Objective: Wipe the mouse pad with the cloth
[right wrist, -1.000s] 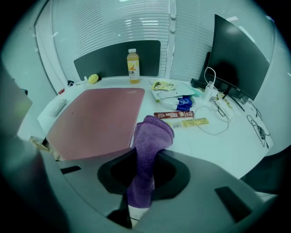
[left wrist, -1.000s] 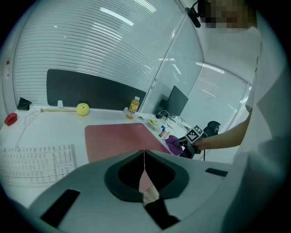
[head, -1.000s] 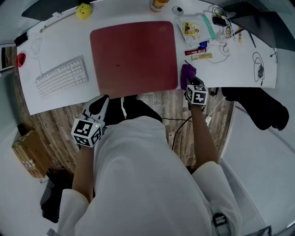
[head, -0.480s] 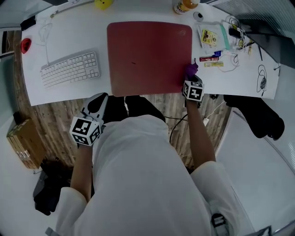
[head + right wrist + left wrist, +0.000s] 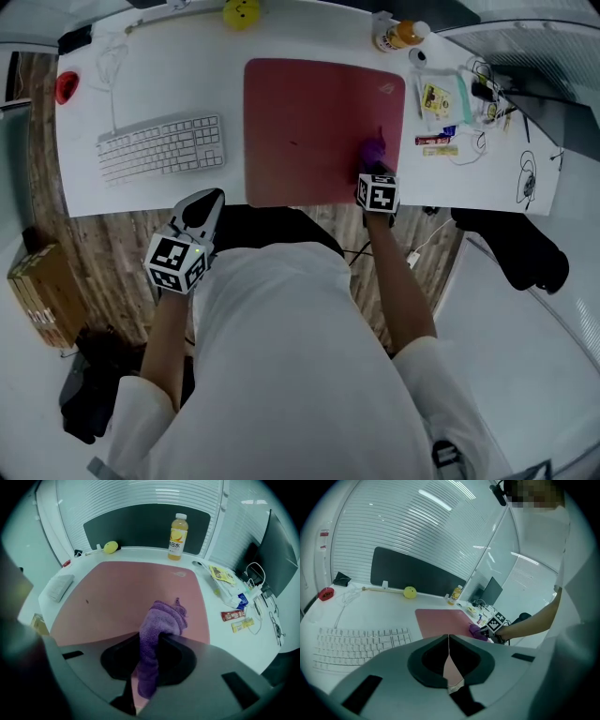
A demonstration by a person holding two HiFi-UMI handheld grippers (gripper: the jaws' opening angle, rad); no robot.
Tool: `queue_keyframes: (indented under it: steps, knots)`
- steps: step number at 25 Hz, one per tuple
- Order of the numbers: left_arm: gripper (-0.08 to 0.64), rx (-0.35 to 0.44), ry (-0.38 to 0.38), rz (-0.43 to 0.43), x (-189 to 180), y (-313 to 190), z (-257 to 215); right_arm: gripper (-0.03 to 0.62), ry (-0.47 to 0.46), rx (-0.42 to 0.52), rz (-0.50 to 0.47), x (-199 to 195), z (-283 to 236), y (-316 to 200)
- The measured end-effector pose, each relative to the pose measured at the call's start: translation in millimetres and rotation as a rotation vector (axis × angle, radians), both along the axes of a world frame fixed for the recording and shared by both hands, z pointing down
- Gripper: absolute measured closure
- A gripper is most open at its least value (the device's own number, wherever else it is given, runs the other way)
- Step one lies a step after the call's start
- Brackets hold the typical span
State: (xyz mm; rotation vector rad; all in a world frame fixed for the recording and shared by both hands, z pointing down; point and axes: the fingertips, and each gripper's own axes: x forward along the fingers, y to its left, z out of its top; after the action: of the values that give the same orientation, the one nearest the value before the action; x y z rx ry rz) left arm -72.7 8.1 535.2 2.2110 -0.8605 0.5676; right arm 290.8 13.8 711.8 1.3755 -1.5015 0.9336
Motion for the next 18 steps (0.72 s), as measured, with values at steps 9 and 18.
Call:
queue_keyframes:
  steps: [9,18]
  knots:
    - [0.538,-0.007,0.023,-0.010,-20.1,-8.1,8.3,0.508,-0.060,-0.013,-0.078,-79.8,0.3,-15.5]
    - [0.538,-0.006,0.022,-0.027,-43.0,-18.7,9.1,0.508,-0.136,-0.015,-0.160,-155.5,-2.5,-27.7]
